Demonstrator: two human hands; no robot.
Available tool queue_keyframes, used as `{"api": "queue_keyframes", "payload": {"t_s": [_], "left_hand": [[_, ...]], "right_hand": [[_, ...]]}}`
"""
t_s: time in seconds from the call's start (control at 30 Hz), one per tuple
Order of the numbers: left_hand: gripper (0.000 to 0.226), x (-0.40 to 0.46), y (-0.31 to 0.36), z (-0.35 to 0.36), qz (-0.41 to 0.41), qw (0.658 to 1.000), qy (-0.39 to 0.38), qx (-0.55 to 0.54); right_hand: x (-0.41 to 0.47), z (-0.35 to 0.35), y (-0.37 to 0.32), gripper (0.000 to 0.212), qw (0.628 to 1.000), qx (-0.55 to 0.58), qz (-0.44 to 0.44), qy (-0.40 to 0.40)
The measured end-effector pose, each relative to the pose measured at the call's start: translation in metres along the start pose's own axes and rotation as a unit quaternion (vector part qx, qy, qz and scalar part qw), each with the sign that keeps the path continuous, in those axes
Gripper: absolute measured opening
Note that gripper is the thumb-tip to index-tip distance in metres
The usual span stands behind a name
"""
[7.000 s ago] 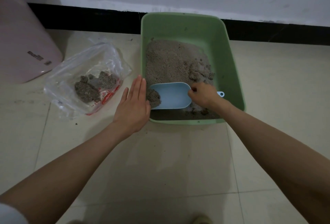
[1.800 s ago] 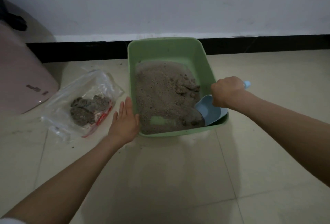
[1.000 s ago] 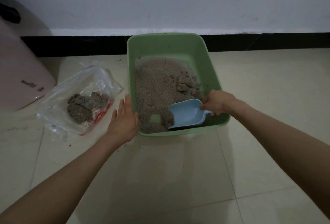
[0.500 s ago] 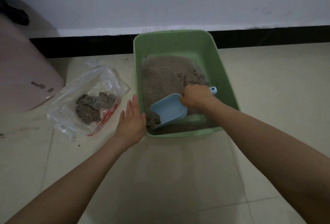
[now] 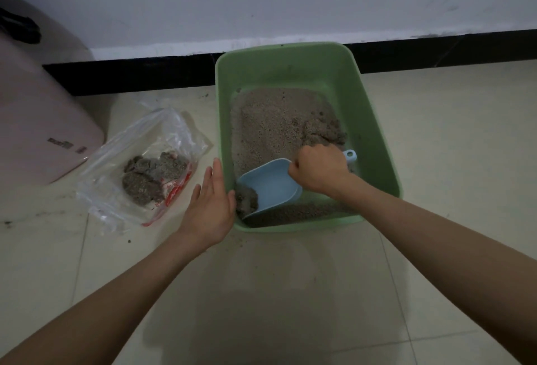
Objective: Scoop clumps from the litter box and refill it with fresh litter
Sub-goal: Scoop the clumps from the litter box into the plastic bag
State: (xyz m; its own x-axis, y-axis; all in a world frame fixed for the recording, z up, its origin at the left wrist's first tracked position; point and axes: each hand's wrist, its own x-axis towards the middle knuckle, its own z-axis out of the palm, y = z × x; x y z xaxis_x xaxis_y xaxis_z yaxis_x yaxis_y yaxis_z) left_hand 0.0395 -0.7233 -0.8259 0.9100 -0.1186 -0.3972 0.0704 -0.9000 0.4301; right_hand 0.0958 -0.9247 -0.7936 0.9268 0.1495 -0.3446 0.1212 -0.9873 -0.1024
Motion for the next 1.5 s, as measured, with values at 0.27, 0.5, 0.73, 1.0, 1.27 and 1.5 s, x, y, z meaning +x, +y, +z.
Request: {"api": "queue_keyframes", "payload": {"t_s": [0.27, 0.5, 0.73, 1.0, 1.27, 1.5], "left_hand": [[0.073, -0.005, 0.006, -0.027, -0.001, 0.985, -0.073, 0.159], [0.068, -0.01, 0.008, -0.071, 0.03, 0.953, -0.146, 0.263], [0.062, -0.023, 0.025, -0.104, 0.014, 0.945, -0.138, 0.296], [0.062, -0.011, 0.018, -0.09, -0.014, 0.971, -0.14, 0.194], [0.065, 0.017, 0.005, -0.066, 0.055, 0.973, -0.128, 0.187], [0.068, 0.024, -0.003, -0.042, 0.065, 0.99, -0.055, 0.116]], "right_hand": [[0.021, 0.01, 0.029, 0.036, 0.979, 0.184, 0.079, -0.041], [0.029, 0.001, 0.024, 0.034, 0.964, 0.24, 0.111, -0.007], [0.038, -0.023, 0.017, 0.032, 0.983, 0.166, 0.078, -0.014], [0.038, -0.028, 0.013, 0.031, 0.986, 0.145, 0.077, -0.029], [0.066, -0.06, -0.022, 0.031, 0.998, 0.015, 0.063, 0.015], [0.096, -0.087, -0.06, 0.032, 0.991, -0.118, 0.054, 0.014]]}}
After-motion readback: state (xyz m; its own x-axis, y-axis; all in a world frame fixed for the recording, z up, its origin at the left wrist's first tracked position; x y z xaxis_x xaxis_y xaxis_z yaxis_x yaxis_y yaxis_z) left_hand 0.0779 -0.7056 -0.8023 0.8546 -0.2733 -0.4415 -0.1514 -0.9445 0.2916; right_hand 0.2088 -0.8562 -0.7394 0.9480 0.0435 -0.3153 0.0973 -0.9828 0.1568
